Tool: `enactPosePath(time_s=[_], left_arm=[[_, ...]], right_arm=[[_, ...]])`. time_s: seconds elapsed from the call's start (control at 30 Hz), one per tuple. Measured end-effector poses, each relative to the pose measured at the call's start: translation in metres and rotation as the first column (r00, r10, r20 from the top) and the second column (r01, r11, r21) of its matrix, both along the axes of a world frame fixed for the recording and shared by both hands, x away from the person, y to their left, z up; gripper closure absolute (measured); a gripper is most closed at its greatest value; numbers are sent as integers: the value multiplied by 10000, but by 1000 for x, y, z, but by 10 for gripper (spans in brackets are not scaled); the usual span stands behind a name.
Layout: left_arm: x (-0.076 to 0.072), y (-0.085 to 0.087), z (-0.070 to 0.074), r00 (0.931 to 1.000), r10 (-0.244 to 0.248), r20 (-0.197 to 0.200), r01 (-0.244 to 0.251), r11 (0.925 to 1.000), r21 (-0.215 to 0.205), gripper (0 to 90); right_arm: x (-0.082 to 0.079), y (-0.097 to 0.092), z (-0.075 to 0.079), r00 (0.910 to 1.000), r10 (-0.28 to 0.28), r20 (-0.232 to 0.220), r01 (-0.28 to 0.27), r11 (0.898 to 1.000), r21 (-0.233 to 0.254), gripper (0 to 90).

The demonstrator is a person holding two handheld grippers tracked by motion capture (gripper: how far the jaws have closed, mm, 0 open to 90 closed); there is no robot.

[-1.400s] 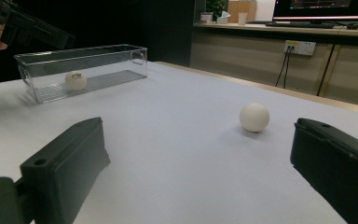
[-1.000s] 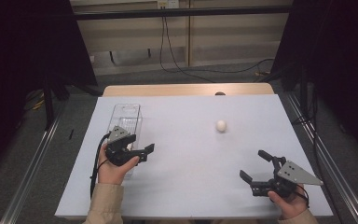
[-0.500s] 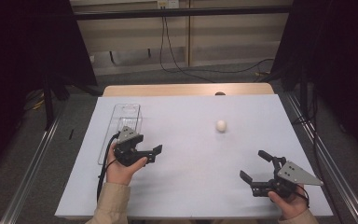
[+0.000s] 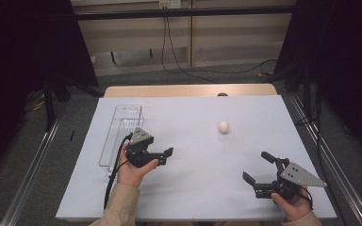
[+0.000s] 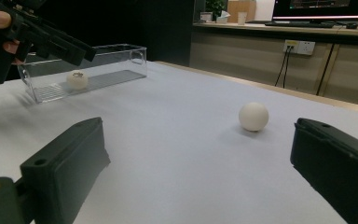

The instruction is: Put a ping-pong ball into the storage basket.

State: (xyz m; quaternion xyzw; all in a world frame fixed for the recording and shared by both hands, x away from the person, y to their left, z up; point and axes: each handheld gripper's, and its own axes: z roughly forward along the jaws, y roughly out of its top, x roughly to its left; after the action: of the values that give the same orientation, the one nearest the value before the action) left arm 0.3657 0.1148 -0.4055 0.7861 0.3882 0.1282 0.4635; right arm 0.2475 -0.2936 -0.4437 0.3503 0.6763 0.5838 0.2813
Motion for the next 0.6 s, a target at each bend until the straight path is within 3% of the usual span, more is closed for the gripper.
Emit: enactPosePath(time_s=[0.4,0.6], left_arm=[[1,-12,-4,10000,-94,-24,94,9999,-116,119],[2,-20,-7,9997,-232,-51,232,9997,21,118]], right_arm=[[0,0,0,10000,14,6,-14,10000,20,30],[0,0,0,10000,21,4,-21,10000,28,30]])
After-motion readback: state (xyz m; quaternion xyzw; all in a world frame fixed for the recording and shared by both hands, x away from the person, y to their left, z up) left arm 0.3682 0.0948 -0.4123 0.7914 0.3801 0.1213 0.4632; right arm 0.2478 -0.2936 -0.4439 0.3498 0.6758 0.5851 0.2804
